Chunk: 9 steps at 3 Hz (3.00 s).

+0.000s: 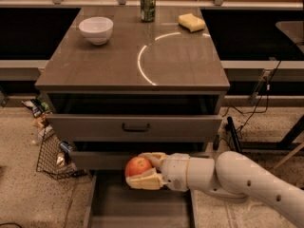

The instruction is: Place apple into bottom drawer

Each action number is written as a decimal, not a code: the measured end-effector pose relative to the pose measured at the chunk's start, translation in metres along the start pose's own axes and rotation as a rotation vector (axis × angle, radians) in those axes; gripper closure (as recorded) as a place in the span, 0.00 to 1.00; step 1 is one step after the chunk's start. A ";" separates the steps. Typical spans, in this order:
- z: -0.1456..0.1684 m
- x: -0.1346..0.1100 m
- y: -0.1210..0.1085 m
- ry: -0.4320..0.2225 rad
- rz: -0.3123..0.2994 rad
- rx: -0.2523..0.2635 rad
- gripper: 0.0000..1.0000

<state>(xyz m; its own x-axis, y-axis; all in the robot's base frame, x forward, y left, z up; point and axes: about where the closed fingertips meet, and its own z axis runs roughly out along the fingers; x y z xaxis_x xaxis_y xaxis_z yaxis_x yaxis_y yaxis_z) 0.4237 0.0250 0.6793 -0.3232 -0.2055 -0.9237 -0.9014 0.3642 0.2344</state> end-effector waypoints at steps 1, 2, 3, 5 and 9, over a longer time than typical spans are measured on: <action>0.045 0.050 -0.011 -0.015 -0.017 0.017 1.00; 0.073 0.098 -0.020 0.042 -0.049 0.077 1.00; 0.075 0.100 -0.032 0.044 -0.052 0.125 1.00; 0.079 0.141 -0.042 0.104 -0.047 0.169 1.00; 0.110 0.382 -0.115 0.389 -0.127 0.263 1.00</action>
Offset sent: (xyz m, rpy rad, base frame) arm 0.0128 0.0468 -0.1864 -0.1889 -0.0771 -0.1096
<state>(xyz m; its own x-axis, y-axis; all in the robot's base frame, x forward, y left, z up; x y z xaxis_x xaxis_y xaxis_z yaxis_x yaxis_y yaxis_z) 0.4357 0.0046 0.2665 -0.3444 -0.5690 -0.7468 -0.8535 0.5210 -0.0033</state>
